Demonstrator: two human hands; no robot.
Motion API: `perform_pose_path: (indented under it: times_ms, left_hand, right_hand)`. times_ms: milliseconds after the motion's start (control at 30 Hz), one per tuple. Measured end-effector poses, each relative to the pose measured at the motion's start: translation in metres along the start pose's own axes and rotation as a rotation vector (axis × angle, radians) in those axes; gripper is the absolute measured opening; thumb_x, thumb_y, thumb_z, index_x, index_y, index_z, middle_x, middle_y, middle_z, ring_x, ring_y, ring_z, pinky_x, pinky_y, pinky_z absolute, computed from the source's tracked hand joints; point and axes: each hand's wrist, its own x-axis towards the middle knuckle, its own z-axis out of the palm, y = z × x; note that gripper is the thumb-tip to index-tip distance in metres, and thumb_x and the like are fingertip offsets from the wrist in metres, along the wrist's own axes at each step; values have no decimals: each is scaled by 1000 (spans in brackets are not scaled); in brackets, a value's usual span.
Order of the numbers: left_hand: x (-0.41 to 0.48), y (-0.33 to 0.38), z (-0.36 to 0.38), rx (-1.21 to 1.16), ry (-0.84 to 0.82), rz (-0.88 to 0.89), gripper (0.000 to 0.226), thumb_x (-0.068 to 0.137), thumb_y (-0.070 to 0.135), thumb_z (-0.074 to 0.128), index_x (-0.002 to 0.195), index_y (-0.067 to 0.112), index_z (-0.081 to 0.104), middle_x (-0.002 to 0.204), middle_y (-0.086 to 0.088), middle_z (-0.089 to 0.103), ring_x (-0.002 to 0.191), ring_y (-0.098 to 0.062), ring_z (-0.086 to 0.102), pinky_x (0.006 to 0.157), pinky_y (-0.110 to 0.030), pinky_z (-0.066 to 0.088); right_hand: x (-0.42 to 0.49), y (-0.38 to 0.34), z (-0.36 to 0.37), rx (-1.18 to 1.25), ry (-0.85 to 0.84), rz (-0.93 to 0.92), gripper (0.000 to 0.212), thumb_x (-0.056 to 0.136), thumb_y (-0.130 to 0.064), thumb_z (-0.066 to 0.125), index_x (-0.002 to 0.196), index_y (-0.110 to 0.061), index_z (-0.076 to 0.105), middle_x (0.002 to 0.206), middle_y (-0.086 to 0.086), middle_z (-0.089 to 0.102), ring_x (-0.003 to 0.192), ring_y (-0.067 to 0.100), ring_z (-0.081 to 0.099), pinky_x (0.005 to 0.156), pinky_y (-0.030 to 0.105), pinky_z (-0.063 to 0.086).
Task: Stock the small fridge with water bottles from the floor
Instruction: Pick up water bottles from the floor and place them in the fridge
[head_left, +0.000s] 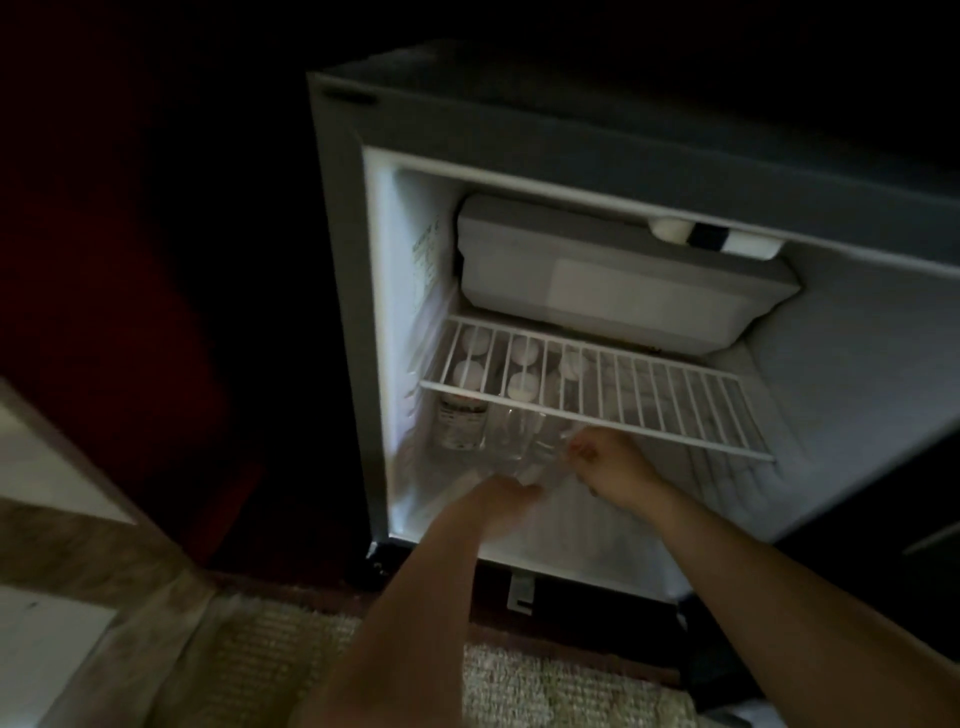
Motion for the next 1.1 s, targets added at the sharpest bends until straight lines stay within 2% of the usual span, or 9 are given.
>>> perform_pose_path:
  times_ms: [100, 233, 333, 433, 500, 600, 700, 900, 1100]
  left_hand:
    - [-31, -4, -22, 44, 21, 48, 47, 93, 34, 49, 128, 3, 53, 112, -17, 60, 85, -17, 58, 72, -26, 44]
    - [-84, -9, -60, 38, 167, 141, 55, 87, 40, 59, 131, 9, 49, 132, -17, 51, 116, -29, 54, 90, -32, 45]
    - [-133, -19, -86, 105, 163, 86, 27, 94, 36, 51, 105, 11, 57, 110, -16, 57, 100, -25, 56, 84, -28, 41]
    - [-178, -40, -108, 192, 201, 37, 24, 96, 43, 43, 84, 22, 48, 103, -9, 56, 104, -29, 61, 83, -31, 44]
    - [-211, -54, -118, 236, 231, -4, 24, 96, 46, 40, 93, 25, 50, 111, -8, 59, 108, -26, 60, 86, -31, 43]
    - [-263, -78, -129, 211, 275, -52, 44, 96, 44, 41, 126, 14, 52, 126, -10, 57, 113, -25, 57, 102, -35, 42]
    - [-312, -102, -138, 195, 296, -55, 43, 97, 41, 41, 123, 9, 52, 124, -11, 56, 111, -24, 56, 99, -36, 42]
    - [-427, -168, -164, 198, 427, -112, 49, 97, 39, 43, 128, 3, 53, 123, -13, 59, 110, -28, 58, 102, -40, 46]
    - [-515, -257, -180, 143, 554, -258, 54, 97, 40, 41, 134, 1, 47, 129, -15, 55, 115, -29, 57, 96, -38, 44]
  right_hand:
    - [-27, -20, -9, -107, -74, -35, 9, 91, -14, 53, 85, -15, 60, 86, 9, 60, 80, 22, 59, 53, 18, 36]
    - [-62, -46, -18, -171, -187, -71, 22, 94, -22, 53, 102, -5, 63, 98, 17, 66, 81, 23, 64, 54, 19, 41]
    - [-87, -67, -22, -195, -222, -104, 25, 94, -25, 53, 107, -5, 62, 99, 15, 67, 83, 24, 67, 56, 20, 44]
    - [-117, -95, -20, -238, -248, -159, 28, 94, -25, 53, 105, -2, 62, 101, 15, 67, 89, 29, 69, 55, 20, 43]
    - [-139, -117, -17, -257, -265, -208, 24, 94, -26, 52, 97, -4, 61, 89, 14, 65, 89, 31, 68, 55, 22, 44]
    - [-172, -156, -8, -285, -313, -296, 23, 95, -26, 50, 94, -6, 60, 81, 9, 60, 86, 32, 67, 59, 28, 46]
    - [-204, -195, 4, -357, -351, -381, 20, 96, -30, 50, 94, -11, 57, 85, 8, 60, 88, 29, 66, 69, 33, 51]
    - [-279, -279, 59, -398, -448, -558, 24, 95, -30, 51, 105, -10, 59, 98, 17, 68, 88, 30, 68, 70, 38, 55]
    - [-342, -341, 143, -536, -563, -688, 29, 94, -31, 52, 106, -7, 62, 102, 13, 67, 92, 29, 65, 73, 38, 53]
